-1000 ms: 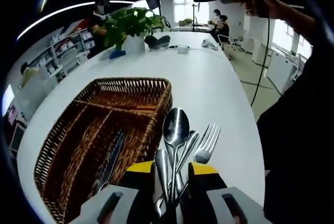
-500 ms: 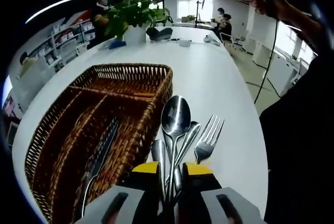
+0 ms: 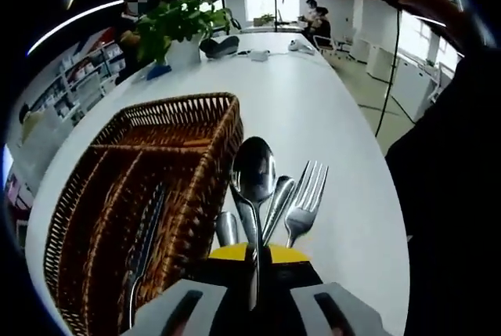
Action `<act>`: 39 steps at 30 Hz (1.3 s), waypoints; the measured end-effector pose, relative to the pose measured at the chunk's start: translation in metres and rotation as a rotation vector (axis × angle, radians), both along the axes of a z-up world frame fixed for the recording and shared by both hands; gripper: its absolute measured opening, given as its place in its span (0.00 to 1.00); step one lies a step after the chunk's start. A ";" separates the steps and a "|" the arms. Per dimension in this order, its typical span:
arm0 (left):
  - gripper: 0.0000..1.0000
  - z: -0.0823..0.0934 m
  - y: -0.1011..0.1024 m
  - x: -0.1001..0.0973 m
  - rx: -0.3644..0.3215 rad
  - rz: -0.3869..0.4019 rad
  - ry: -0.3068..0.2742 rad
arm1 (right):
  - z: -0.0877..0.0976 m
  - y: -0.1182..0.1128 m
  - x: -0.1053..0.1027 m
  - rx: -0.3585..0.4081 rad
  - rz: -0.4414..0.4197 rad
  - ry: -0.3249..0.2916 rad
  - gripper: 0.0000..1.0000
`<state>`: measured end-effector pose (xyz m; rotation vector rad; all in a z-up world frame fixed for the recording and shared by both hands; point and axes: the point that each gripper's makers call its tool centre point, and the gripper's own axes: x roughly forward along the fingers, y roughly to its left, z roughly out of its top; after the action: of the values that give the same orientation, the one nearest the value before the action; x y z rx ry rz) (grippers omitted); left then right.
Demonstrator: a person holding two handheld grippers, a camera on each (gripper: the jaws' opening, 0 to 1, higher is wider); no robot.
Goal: Arrange the knives, forks, and spoons in their matching storage slots by inserting each utensil handle-first until every utensil is classified and aligned in the correct compartment
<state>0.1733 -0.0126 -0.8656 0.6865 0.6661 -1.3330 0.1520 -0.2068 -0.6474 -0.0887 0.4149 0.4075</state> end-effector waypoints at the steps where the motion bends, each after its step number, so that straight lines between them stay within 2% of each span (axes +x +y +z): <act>1: 0.04 -0.001 0.000 0.001 0.010 -0.007 -0.022 | 0.000 0.000 0.000 -0.001 0.001 -0.001 0.98; 5: 0.03 0.000 0.000 0.000 0.018 -0.029 -0.036 | 0.001 0.000 0.001 -0.001 0.000 -0.001 0.97; 12: 0.02 0.004 0.001 0.003 -0.005 0.016 -0.006 | 0.001 0.003 0.001 -0.003 0.008 -0.002 0.97; 15: 0.02 0.003 0.001 0.000 -0.006 0.010 0.015 | 0.000 0.005 0.002 -0.005 0.013 -0.001 0.97; 28: 0.00 0.012 -0.002 -0.003 -0.022 0.012 0.033 | -0.001 0.007 0.001 -0.010 0.022 0.001 0.97; 31: 0.00 0.015 -0.003 -0.002 -0.027 0.017 0.034 | -0.007 0.011 0.001 -0.001 0.032 0.010 0.95; 35: 0.00 0.016 -0.001 -0.004 -0.019 0.012 0.028 | -0.025 0.018 0.001 -0.010 0.050 0.047 0.96; 39: 0.00 0.022 0.001 -0.005 -0.014 0.021 0.025 | -0.025 0.027 0.002 -0.040 0.091 0.038 0.98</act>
<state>0.1688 -0.0116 -0.8436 0.6509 0.6817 -1.3273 0.1536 -0.1798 -0.6721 -0.1389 0.4581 0.4909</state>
